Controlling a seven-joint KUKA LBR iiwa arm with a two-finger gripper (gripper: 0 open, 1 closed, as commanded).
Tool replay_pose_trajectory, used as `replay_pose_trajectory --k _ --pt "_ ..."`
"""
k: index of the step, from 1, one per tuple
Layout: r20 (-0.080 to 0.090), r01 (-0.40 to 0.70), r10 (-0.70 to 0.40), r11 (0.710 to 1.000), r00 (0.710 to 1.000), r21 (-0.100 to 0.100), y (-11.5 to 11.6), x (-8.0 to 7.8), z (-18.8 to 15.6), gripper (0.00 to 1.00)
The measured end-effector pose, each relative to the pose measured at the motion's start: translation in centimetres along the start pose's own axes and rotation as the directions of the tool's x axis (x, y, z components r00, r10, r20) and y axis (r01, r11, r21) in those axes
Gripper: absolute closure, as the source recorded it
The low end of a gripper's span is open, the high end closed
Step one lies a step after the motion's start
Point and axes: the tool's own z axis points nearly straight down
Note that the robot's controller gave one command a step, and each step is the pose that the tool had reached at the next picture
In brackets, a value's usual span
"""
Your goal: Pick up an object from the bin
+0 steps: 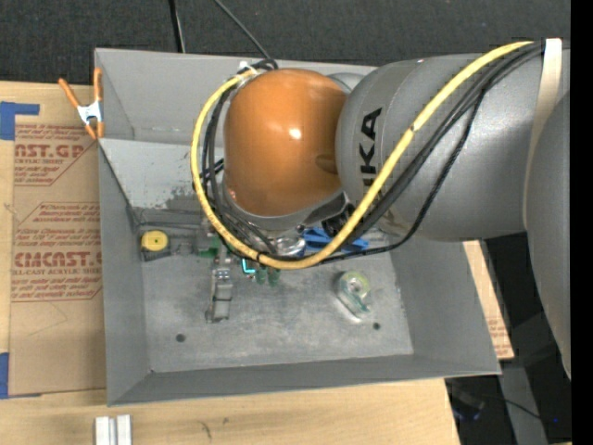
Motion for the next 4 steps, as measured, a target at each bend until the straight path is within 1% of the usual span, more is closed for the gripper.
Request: replay_pose_trajectory --k 1,2,3,4 --pt "0.015 -0.252 0.252 0.968 0.968 -0.009 -5.2 -8.8 17.2 0.0" --pt "0.008 -0.343 0.343 0.939 0.939 -0.004 -6.9 -9.0 14.0 0.0" --pt "0.005 -0.526 0.526 0.851 0.85 -0.004 -6.6 -8.6 14.2 0.0" --pt "0.007 -0.675 0.675 0.738 0.738 -0.008 -5.9 -7.6 17.1 0.0"
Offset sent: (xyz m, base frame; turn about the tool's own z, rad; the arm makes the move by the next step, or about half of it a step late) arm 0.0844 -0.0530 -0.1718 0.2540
